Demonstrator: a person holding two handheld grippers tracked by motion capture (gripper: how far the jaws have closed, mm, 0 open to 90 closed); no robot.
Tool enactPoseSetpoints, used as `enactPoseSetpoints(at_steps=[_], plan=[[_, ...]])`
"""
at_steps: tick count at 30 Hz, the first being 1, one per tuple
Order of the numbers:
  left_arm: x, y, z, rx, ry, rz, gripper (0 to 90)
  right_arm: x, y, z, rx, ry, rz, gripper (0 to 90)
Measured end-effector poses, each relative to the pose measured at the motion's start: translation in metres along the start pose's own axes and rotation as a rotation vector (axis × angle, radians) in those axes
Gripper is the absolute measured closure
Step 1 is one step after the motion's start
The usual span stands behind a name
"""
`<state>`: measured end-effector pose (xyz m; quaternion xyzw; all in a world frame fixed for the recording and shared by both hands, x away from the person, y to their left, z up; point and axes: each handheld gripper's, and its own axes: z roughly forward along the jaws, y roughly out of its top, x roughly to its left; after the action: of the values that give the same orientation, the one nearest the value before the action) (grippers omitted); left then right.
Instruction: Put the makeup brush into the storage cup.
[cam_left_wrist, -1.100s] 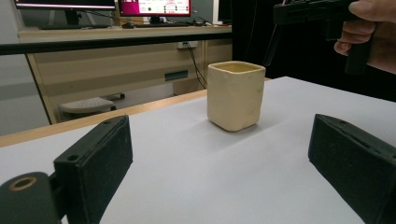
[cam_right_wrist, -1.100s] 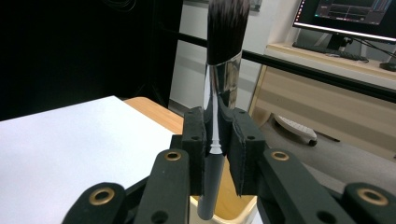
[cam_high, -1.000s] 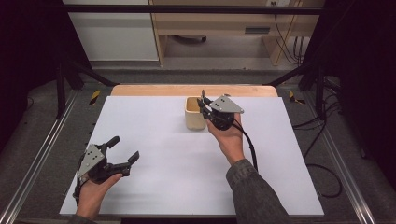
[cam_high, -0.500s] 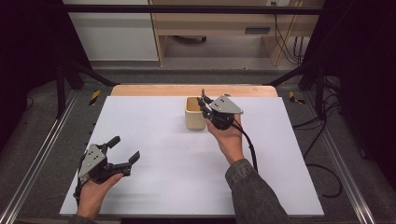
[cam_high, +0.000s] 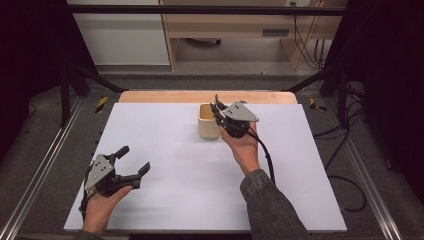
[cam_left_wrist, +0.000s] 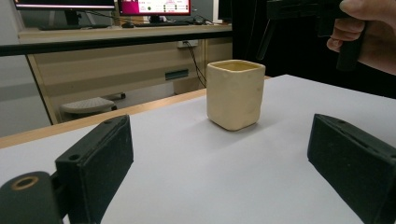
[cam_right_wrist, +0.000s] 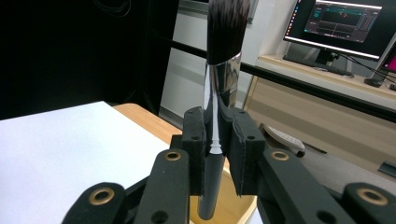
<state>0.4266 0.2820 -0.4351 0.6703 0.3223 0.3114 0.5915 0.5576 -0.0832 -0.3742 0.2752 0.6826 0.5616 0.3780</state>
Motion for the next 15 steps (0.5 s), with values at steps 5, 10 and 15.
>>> enactPoseSetpoints(at_steps=[5,10,15], plan=[[0.0001,0.0003,0.0000,-0.001,-0.002,0.002,6.5,0.0007,-0.0005,0.0006,0.001,0.002,0.000,78.3],[-0.0009,0.0006,0.0005,-0.003,-0.006,0.004,6.4,0.0005,-0.0004,0.0006,0.002,0.000,-0.010,78.3],[-0.0017,0.0003,0.0016,0.000,-0.011,0.007,6.4,-0.0006,-0.0025,0.0028,0.004,-0.007,-0.004,78.3]])
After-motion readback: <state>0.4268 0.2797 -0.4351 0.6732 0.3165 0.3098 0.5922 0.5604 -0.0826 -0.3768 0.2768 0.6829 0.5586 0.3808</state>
